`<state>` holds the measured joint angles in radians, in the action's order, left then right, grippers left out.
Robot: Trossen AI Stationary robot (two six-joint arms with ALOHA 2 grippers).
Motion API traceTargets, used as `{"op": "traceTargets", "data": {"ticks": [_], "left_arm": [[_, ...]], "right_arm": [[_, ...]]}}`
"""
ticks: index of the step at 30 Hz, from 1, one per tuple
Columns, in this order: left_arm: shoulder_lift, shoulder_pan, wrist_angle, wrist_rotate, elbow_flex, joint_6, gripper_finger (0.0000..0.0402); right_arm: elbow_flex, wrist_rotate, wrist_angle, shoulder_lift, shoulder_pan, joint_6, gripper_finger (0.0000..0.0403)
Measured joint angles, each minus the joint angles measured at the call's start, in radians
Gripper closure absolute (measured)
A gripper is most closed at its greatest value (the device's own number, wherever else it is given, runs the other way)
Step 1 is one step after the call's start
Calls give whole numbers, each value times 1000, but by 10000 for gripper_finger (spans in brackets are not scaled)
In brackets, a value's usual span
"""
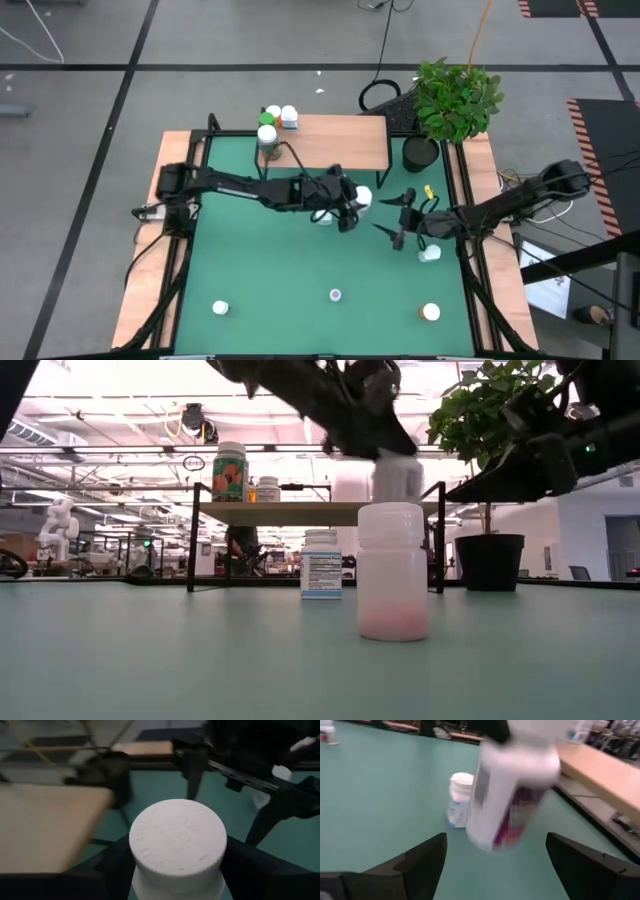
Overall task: Pick and place medicine bottles onto shelf by color
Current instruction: Put the violet bottle on the shelf
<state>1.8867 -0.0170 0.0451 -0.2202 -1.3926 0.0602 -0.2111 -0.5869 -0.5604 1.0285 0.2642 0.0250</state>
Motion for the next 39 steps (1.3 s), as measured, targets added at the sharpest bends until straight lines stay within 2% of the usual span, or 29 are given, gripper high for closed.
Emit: {"op": "traceTargets", "data": {"ticks": [4, 10, 17, 27, 35, 39], "left_arm": [[-102, 1, -97, -101, 0, 13, 141], [-254, -25, -235, -242, -1, 13, 165], [-313, -125, -356, -350, -1, -12, 144], [-303, -295, -445, -335, 0, -63, 161], [-304, -351, -494, -329, -1, -114, 122], [-305, -359, -511, -329, -1, -123, 118]], "right_arm": [[0, -14, 41, -64, 2, -13, 69], [0, -12, 95, -107, 6, -44, 69], [0, -11, 109, -107, 7, -70, 69], [0, -11, 126, -107, 7, -92, 69], [0, -10, 125, -107, 7, -94, 69], [0, -10, 125, -107, 7, -106, 69]]}}
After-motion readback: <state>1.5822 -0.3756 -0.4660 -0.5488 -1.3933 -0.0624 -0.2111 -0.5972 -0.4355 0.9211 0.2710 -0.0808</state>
